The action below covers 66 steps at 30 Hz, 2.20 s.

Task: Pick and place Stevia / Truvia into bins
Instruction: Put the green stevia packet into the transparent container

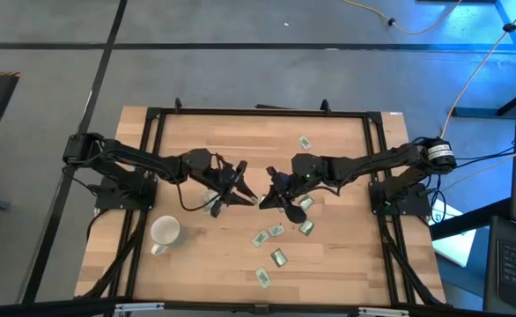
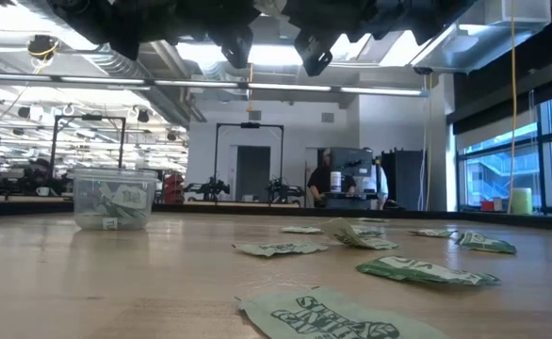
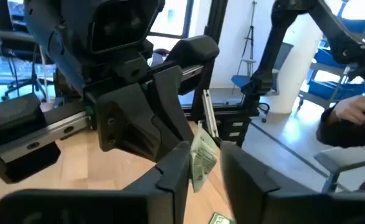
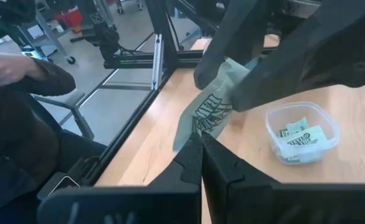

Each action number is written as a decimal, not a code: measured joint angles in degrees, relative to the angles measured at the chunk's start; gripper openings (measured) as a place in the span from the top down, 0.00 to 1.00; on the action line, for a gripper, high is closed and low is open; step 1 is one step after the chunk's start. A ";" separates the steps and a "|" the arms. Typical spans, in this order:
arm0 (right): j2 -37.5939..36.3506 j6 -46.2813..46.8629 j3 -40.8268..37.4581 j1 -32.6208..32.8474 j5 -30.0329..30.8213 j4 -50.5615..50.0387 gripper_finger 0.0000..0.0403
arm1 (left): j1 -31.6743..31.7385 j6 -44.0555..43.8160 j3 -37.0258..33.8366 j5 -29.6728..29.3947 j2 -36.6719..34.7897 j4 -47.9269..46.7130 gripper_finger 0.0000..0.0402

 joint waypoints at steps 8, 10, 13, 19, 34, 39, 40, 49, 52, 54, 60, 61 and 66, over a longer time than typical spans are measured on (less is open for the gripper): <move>0.00 0.05 0.01 0.09 0.00 -0.17 0.99 | 0.00 2.37 0.00 -0.09 0.00 -0.32 0.98; 0.00 -0.34 0.00 0.30 0.02 -0.23 0.98 | 0.00 2.39 0.00 -0.06 0.00 -0.34 0.98; -0.04 -2.52 0.01 0.31 -0.27 -1.50 0.93 | 0.00 2.57 0.00 0.00 0.00 -0.43 0.98; -0.45 -0.83 0.01 -0.77 -0.51 -5.79 0.74 | 0.06 2.43 -0.02 1.87 -1.27 -4.23 0.98; -1.49 -0.04 0.03 -4.61 10.46 -19.80 0.64 | 0.45 -8.58 0.00 -13.27 -18.00 -59.60 0.99; -1.49 -0.30 0.03 -4.61 10.47 -19.38 0.64 | 0.46 -12.26 -0.02 -16.83 -17.15 -67.60 0.99; -1.49 -0.30 0.03 -4.61 10.47 -19.43 0.64 | 0.46 -12.51 -0.02 -17.09 -16.65 -67.70 0.99; -1.46 -0.01 0.03 -4.59 10.49 -19.45 0.64 | 0.46 -13.29 -0.02 -17.09 -10.98 -67.68 0.98; -1.44 -0.02 0.03 -4.59 10.49 -19.45 0.64 | 0.46 -13.31 -0.02 -17.10 -9.04 -67.69 0.98; -1.44 -0.01 0.03 -4.59 10.49 -19.45 0.64 | 0.44 -13.26 -0.02 -17.49 -8.14 -67.70 0.98; -1.44 -0.01 0.03 -4.59 10.49 -19.47 0.64 | 0.44 -10.27 -0.02 -20.30 -9.12 -67.78 0.92; -1.44 -0.01 0.03 -4.59 10.49 -19.48 0.64 | 0.46 -10.05 -0.02 -20.59 -9.78 -67.75 0.91; -1.44 0.03 0.03 -4.61 11.17 -19.50 0.64 | 0.48 -9.47 -0.02 -21.43 -13.78 -68.16 0.84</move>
